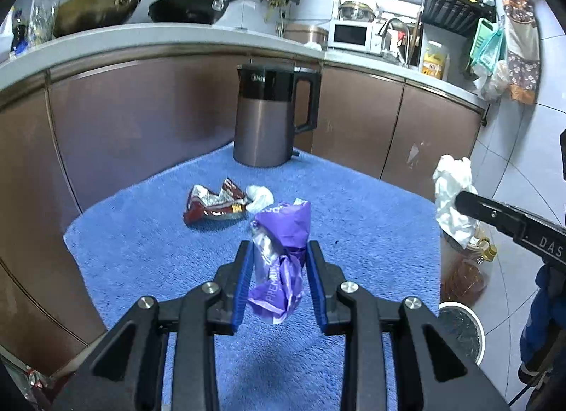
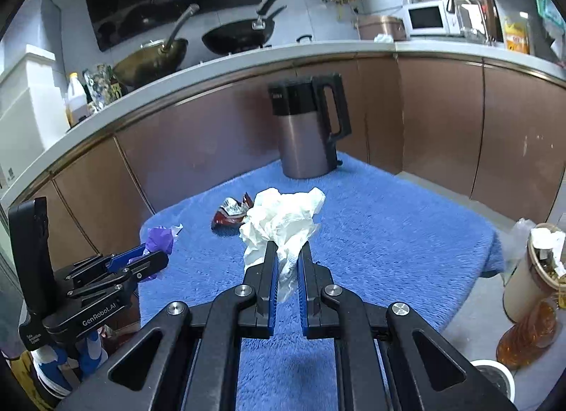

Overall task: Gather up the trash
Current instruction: 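Carry the purple wrapper and tissue over to the trash bin, then open both tools to drop the wrapper and tissue into the bin, then move both open tools back over the red snack bag and tissue, then grasp the red snack bag with the left tool while the right tool grasps the white tissue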

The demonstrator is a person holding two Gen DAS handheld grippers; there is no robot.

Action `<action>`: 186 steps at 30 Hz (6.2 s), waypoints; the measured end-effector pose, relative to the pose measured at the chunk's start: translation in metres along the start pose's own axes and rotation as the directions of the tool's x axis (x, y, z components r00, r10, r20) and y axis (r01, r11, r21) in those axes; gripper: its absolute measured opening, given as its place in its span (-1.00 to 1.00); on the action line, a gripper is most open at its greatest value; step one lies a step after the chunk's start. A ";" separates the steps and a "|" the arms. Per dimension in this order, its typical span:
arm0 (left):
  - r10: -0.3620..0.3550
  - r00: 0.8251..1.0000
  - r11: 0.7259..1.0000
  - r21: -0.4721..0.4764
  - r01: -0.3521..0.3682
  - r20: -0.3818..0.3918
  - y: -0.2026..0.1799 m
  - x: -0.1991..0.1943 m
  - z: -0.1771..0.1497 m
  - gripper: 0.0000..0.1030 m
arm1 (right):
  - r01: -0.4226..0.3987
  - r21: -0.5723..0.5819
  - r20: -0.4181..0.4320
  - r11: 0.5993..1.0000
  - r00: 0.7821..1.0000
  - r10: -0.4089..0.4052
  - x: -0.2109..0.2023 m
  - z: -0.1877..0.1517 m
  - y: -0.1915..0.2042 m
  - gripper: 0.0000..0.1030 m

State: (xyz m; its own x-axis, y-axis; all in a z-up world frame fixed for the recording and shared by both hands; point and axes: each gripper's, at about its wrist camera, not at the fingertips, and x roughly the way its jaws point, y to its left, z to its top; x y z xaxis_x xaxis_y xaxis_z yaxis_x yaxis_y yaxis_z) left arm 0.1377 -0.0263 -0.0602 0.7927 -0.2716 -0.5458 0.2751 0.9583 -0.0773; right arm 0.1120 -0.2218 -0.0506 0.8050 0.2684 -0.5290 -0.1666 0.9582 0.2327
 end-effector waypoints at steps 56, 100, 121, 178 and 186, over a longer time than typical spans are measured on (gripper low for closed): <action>-0.353 0.875 0.762 0.441 0.474 -0.331 -0.293 0.069 -0.033 -0.43 | 0.484 0.490 -0.217 0.725 0.873 -0.437 -0.131 -0.173 -0.231 -0.80; -0.470 0.857 0.788 0.336 0.516 -0.214 -0.232 0.010 0.001 0.00 | 0.472 0.419 -0.202 0.776 0.881 -0.427 -0.116 -0.139 -0.198 -0.32; -0.244 0.968 0.960 0.156 0.233 0.057 -0.042 -0.074 0.030 0.11 | 0.231 0.134 0.045 0.964 0.970 -0.238 -0.125 -0.024 -0.035 -0.18; -0.001 0.927 0.992 -0.119 -0.047 -0.374 0.141 0.266 0.036 -0.17 | -0.094 0.151 -0.383 0.984 0.912 0.147 0.350 0.045 -0.002 -0.12; 0.000 0.932 0.988 -0.145 -0.057 -0.361 0.138 0.263 0.035 -0.59 | -0.088 0.139 -0.374 0.986 0.918 0.135 0.344 0.042 -0.007 -0.37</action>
State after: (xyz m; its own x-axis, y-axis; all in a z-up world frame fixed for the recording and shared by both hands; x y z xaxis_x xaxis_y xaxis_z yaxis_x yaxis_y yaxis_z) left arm 0.4036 0.0311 -0.1850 0.5427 -0.2207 -0.8104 0.1479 0.9749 -0.1664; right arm 0.4138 -0.1402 -0.1995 0.5031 0.4123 -0.7595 -0.1563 0.9078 0.3893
